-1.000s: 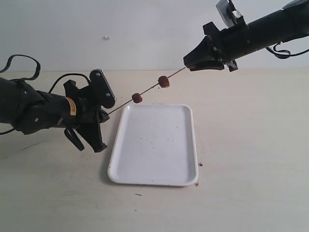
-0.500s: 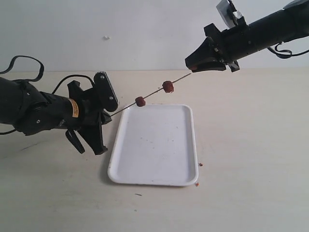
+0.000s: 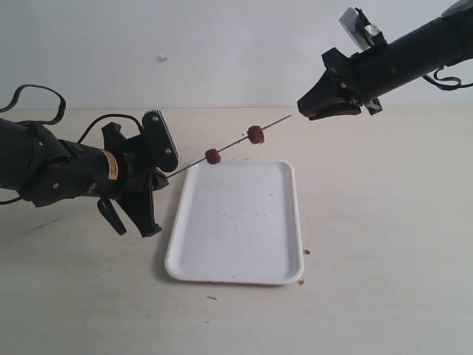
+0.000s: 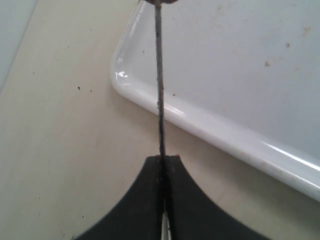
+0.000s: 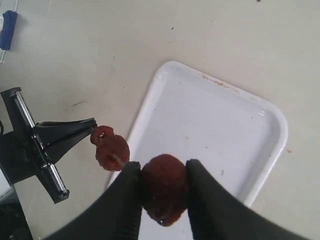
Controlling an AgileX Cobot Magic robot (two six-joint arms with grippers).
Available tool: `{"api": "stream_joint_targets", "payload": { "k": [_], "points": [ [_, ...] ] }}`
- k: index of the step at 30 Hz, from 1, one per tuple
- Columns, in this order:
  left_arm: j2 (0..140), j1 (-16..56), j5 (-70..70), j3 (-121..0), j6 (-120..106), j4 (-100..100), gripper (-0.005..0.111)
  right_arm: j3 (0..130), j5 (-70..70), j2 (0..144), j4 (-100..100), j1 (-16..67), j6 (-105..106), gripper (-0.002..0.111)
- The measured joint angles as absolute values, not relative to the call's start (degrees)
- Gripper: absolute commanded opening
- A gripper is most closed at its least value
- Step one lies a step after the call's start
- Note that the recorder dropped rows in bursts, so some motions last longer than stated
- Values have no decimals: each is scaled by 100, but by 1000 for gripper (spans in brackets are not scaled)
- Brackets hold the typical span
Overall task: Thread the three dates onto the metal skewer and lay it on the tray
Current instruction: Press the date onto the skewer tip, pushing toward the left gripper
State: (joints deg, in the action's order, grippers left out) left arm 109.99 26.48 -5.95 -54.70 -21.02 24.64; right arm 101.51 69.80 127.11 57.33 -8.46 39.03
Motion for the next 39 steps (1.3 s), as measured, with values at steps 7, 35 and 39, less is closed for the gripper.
{"api": "stream_joint_targets", "payload": {
  "k": [7,35,39],
  "points": [
    [10999,2648,-606,-5470,-2102,2499,0,10151,6980,12711,5721,-786,3837,30],
    [10999,2707,-674,-5470,-2060,3008,0,10151,6935,12711,5550,-512,3780,30],
    [10999,2721,-848,-5470,-2046,3181,0,10151,6973,12711,5551,-512,3780,30]
  ]
}}
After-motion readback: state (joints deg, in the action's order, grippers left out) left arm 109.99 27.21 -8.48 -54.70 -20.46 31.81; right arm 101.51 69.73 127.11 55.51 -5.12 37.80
